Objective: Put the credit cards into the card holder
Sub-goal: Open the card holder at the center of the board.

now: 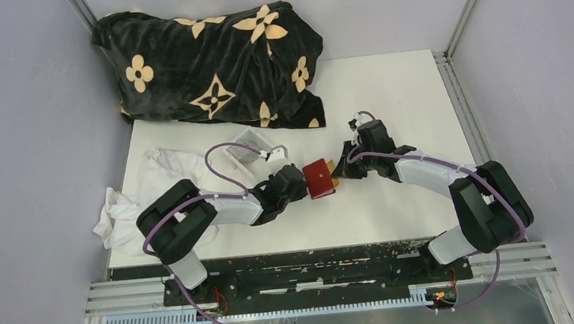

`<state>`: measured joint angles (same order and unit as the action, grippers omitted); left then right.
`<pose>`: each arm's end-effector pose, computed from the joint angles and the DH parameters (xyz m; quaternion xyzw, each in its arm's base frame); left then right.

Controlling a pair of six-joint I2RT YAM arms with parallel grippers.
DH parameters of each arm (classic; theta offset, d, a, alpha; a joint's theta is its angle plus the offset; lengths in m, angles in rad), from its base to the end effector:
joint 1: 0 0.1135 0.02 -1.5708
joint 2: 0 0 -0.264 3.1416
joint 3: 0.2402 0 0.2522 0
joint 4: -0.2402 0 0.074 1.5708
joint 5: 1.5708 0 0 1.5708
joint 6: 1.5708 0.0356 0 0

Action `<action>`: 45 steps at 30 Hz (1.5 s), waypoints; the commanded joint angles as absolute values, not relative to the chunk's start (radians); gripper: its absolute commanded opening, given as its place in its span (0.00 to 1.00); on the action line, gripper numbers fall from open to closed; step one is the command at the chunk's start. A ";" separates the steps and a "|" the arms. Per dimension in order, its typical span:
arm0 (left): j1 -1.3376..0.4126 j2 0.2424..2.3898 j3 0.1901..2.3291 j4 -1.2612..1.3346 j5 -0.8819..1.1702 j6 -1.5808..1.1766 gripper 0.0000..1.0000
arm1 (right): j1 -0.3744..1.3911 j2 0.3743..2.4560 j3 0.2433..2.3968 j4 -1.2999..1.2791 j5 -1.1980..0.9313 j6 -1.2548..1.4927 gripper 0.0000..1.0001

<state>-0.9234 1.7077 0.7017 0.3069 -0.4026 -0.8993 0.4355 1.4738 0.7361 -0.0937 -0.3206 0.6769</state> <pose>0.2038 -0.2465 0.1315 -0.0737 0.8892 -0.2159 0.3967 0.2570 0.1320 0.1763 0.0536 0.9207 0.3147 0.2244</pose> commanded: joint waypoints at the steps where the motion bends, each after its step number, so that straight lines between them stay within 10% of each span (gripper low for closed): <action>1: -0.937 1.744 0.661 0.230 -0.388 -0.921 0.28 | 0.433 1.459 0.722 -0.002 -0.367 0.712 0.01; 45: -0.985 1.876 0.675 0.407 -0.202 -0.850 0.16 | 0.554 1.415 0.802 -0.134 -0.145 0.598 0.01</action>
